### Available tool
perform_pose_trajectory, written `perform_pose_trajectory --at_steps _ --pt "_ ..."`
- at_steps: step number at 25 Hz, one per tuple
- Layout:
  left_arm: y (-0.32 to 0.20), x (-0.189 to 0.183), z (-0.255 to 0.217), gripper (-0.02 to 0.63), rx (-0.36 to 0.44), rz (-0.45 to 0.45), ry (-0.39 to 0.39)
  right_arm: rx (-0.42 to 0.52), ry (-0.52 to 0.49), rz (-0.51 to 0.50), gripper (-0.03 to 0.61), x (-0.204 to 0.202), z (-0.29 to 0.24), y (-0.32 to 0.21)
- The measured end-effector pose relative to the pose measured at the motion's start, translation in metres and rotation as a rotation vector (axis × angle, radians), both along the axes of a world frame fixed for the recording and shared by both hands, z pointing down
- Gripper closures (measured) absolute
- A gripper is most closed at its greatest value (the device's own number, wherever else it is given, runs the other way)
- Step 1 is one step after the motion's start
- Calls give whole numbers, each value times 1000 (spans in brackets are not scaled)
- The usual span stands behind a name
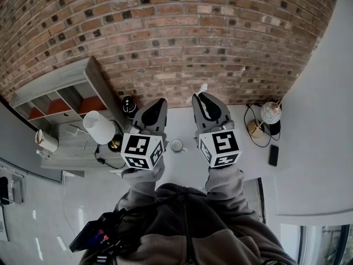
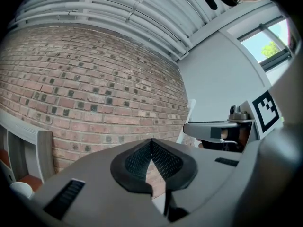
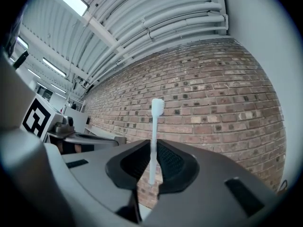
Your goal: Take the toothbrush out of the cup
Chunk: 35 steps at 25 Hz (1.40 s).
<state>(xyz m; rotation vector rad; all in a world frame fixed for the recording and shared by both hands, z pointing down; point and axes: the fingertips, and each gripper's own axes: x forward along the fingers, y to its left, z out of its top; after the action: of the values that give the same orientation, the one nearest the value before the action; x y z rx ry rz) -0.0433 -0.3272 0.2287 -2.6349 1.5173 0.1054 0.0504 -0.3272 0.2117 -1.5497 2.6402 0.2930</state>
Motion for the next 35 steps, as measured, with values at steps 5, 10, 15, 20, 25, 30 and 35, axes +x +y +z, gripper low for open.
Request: perform_pose_trajectory --at_steps 5,10,15,20,25,30,35 --pt "-3 -1 -4 611 10 -12 -3 6 -5 -4 532 2 -1 -2" --pt "-5 -1 0 611 1 -10 -6 1 -7 -3 532 1 1 -4" --pt "-6 -1 1 611 -3 -14 -8 -2 -6 -3 532 1 2 -4" --pt "-4 -1 -1 611 3 -18 -11 0 -1 -10 532 -1 2 -2" --pt "-3 -2 0 611 0 -20 -11 0 6 -21 532 -5 3 0" --pt "-1 -3 1 610 -3 -18 -13 1 10 -26 532 -9 2 3" --pt "2 -4 2 609 -6 -17 -11 1 15 -27 532 -11 2 7"
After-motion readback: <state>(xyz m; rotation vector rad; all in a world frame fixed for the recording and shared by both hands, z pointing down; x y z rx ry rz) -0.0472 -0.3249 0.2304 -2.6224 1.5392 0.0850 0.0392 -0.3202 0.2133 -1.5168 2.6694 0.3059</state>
